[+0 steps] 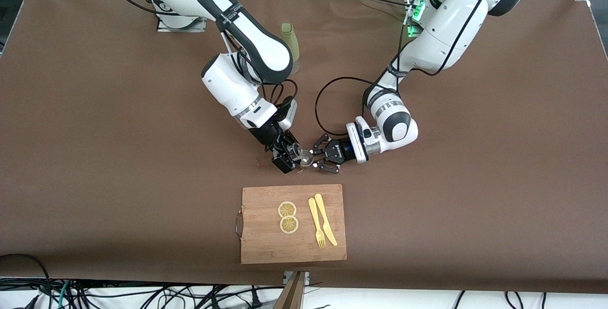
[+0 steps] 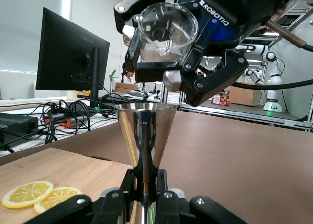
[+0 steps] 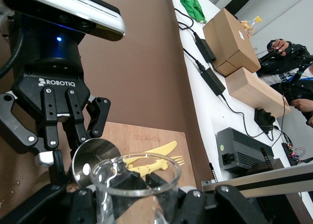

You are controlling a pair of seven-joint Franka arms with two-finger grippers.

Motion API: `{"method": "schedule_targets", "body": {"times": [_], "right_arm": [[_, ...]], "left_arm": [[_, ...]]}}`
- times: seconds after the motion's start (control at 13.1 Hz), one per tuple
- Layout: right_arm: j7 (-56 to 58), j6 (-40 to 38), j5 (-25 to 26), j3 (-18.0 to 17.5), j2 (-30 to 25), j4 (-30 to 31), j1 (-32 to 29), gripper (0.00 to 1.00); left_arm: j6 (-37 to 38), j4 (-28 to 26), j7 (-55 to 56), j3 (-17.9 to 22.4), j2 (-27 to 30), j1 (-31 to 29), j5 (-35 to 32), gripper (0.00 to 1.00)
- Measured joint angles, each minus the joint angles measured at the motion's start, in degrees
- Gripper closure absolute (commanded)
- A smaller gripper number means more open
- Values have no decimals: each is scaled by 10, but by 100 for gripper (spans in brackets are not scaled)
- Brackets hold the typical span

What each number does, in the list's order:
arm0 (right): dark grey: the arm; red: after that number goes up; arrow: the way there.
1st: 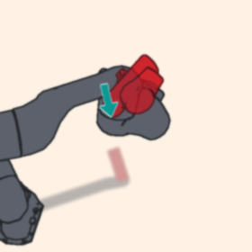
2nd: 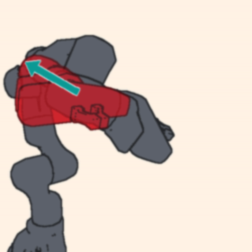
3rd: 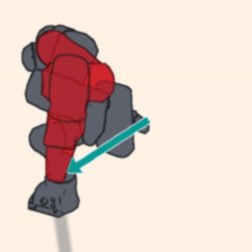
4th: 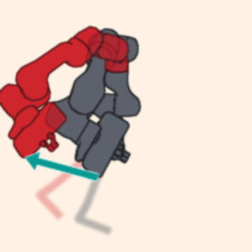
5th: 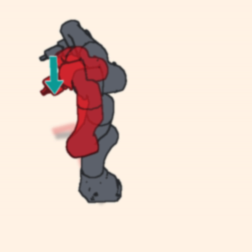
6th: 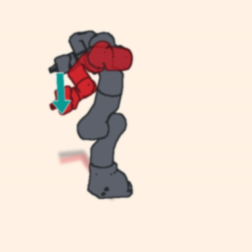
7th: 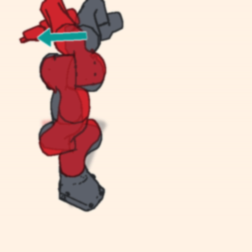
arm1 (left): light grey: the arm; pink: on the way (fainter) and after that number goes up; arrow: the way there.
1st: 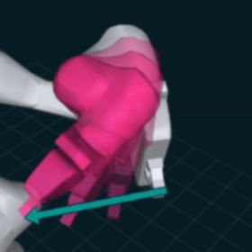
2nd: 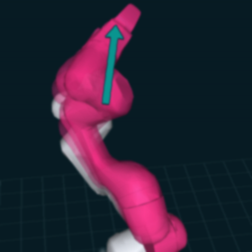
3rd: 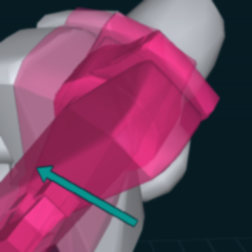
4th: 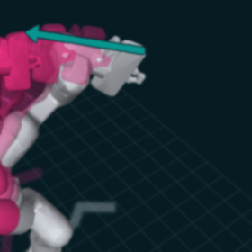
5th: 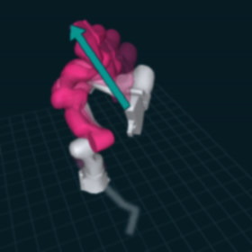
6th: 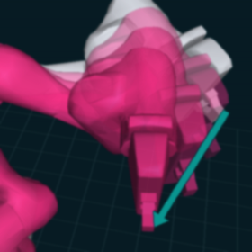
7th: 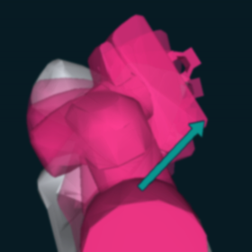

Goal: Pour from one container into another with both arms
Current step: 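Tilt the glass cup with the right gripper, pouring into the held jigger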

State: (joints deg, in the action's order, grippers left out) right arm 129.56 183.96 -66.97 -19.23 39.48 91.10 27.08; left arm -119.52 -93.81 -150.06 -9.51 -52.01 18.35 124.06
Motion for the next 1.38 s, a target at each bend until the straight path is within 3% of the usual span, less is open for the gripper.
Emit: {"method": "schedule_targets", "body": {"times": [1.38], "right_arm": [[15,15,25,0,4,1,2,99]], "left_arm": [[-1,3,-1,0,0,0,0,100]]}}
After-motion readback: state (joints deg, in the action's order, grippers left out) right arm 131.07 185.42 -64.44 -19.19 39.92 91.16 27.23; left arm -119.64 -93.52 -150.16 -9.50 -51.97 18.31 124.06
